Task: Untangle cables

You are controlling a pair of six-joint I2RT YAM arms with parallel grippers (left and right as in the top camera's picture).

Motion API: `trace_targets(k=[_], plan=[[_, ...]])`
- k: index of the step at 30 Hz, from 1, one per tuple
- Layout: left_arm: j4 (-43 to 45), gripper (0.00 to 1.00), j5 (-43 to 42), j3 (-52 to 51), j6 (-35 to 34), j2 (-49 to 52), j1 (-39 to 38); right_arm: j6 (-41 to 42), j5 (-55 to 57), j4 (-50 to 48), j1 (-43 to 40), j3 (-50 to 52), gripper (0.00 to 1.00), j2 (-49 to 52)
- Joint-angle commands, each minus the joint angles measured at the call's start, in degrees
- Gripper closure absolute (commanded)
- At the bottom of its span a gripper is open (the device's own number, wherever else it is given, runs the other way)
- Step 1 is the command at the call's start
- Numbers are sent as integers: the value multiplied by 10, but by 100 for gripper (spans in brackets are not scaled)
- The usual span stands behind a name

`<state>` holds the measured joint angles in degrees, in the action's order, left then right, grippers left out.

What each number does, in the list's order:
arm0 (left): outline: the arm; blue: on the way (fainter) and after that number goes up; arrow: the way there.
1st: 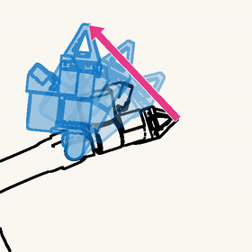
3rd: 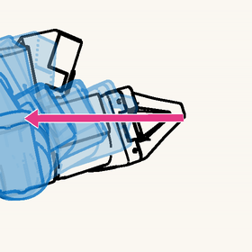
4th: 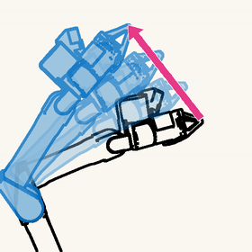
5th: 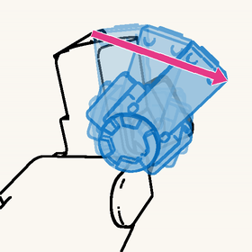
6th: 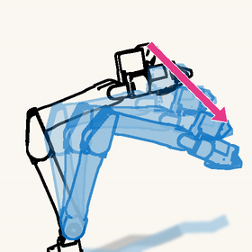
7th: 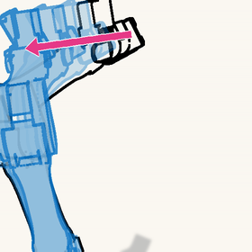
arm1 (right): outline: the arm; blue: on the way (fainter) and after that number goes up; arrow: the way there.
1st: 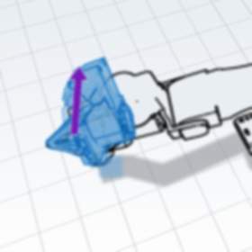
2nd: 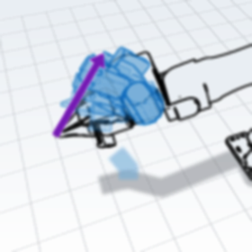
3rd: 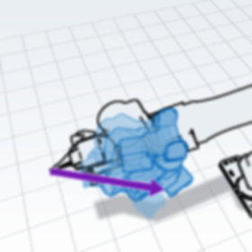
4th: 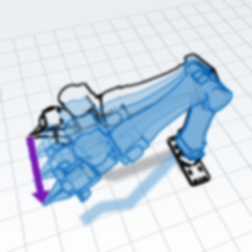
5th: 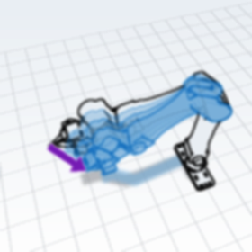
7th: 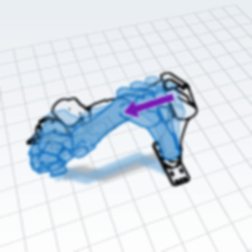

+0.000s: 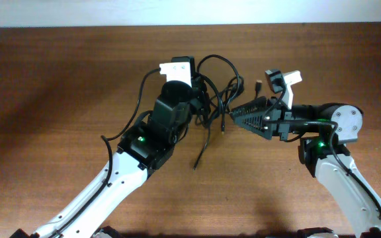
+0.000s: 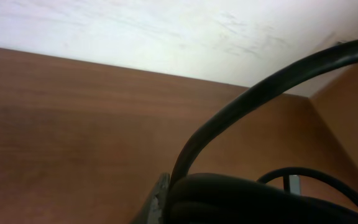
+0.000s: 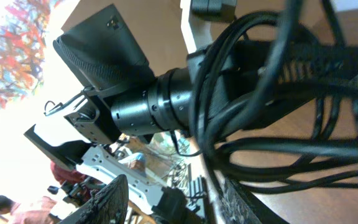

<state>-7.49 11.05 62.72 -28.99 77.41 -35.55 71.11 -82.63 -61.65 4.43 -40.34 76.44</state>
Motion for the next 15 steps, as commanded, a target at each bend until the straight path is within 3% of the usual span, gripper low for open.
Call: trace_targets(k=[1,5,12,15], plan=[[19,100,-76,3,-19,-19,1,-19,-3,-2,-17,-6,52,-6],[45,100,-130,3,-19,-21,1,-30,-3,-2,-18,-6,52,-5],[52,100,-132,3,-54,-21,1,-35,-3,-3,-5,-6,52,-5],[66,100,-132,3,-77,-21,1,-81,-8,-3,26,-6,52,-5]])
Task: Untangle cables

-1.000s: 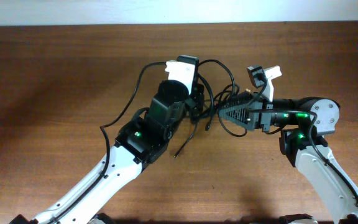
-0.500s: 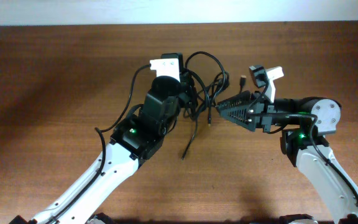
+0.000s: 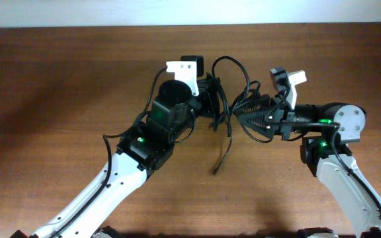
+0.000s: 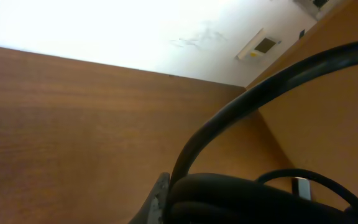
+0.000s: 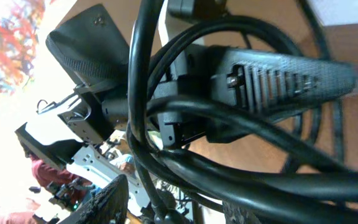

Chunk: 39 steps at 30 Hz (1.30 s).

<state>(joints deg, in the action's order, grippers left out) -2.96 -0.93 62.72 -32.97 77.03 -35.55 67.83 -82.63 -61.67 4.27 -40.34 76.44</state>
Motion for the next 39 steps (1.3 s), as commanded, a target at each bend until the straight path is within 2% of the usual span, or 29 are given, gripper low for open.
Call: trace_targets(k=[1,10,21,26,34,39], plan=[[22,100,-12,3,-37,-17,1,-54,-8,-2,34,-6,52,-5],[5,100,-42,3,-54,-17,1,-81,-8,-3,58,-6,49,-5],[-32,100,-16,3,-54,-17,1,-76,-30,-2,-4,-6,49,-5],[-31,100,-12,3,-69,-17,1,-76,-35,-3,-5,-6,48,-5],[-31,100,-23,3,-85,-17,-30,-76,-36,-104,-5,-6,41,-5],[-31,100,-25,3,-103,-17,-33,-76,-37,-104,-3,-6,34,-5]])
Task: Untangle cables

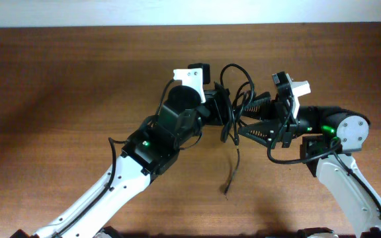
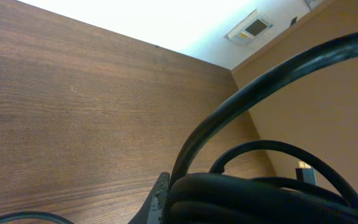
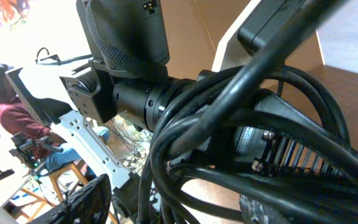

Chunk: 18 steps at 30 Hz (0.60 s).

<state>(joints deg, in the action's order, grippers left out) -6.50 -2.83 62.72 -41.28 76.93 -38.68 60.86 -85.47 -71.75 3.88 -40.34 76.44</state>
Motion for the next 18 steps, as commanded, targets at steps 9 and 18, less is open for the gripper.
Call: trace_targets(k=[9,18], plan=[[4,100,34,3,-20,-16,0,-7,-35,-3,73,-6,34,-5],[4,100,37,3,-20,-16,53,-6,-35,-3,73,-6,41,-5]])
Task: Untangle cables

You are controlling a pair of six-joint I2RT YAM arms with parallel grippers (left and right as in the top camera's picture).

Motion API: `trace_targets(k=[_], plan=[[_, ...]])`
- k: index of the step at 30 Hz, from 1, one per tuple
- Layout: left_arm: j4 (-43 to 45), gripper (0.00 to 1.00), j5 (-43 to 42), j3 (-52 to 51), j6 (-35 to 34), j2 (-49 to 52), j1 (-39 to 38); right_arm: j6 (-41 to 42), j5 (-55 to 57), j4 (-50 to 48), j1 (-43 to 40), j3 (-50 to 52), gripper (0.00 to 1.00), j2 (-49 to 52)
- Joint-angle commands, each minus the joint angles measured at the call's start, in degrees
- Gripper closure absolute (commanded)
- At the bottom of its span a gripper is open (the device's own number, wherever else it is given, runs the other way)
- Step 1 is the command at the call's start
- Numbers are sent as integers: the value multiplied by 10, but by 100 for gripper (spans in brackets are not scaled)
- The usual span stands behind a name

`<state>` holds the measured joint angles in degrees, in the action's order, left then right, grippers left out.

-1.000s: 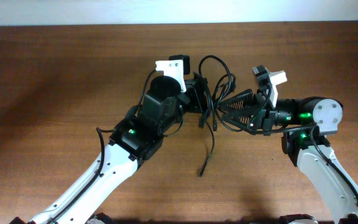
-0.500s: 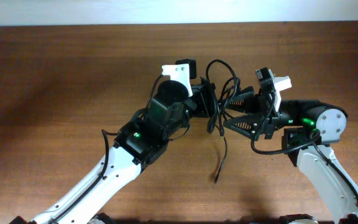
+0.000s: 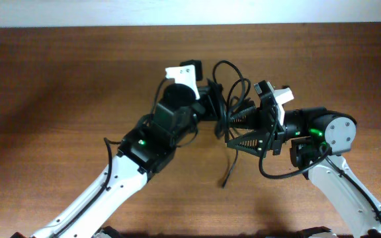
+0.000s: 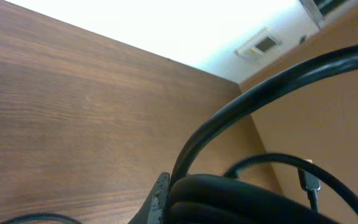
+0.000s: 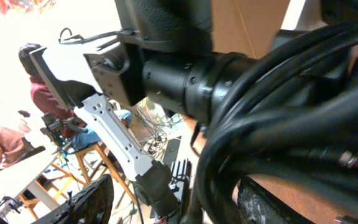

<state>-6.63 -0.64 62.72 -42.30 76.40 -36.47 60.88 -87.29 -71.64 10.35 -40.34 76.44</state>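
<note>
The black cable tangle [image 3: 230,84] hangs between both arms above the brown table [image 3: 58,79]. My left gripper [image 3: 211,106] is shut on a thick bunch of it; in the left wrist view the cable bunch [image 4: 260,199] presses against one finger [image 4: 159,198]. My right gripper [image 3: 234,129] stands open just right of that, its fingers [image 5: 92,202] spread wide with cable strands [image 5: 303,124] running across between them. One loose cable tail [image 3: 226,173] trails down toward the front.
A small plug [image 4: 309,180] dangles off a loop beside the bunch. The left arm's body [image 3: 167,122] sits close against the right gripper. Bare table lies to the far left and far right.
My right gripper has shifted left, closer in on the tangle and the left gripper, still open. The left gripper and bundle sit slightly further left. The tail's end moved a little.
At first the tangle lay at the back middle with the left gripper on it and the right gripper beside it, narrowly open. The bundle then stood further right with its tail trailing forward. Later the right gripper was wide open, and now it sits against the strands.
</note>
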Motion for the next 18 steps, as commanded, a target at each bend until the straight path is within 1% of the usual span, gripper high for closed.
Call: trace_targets(k=[1,5,12,18], plan=[[5,100,15,3,-10,-11,35,-6,-16,-4,9,-6,41,-5],[5,100,15,3,-10,-11,48,-6,-16,-4,11,-6,41,-5],[4,100,5,3,-9,-11,39,-7,-16,-4,39,-6,39,-5],[-10,100,17,3,-9,-11,37,-6,-16,-4,41,-6,39,-5]])
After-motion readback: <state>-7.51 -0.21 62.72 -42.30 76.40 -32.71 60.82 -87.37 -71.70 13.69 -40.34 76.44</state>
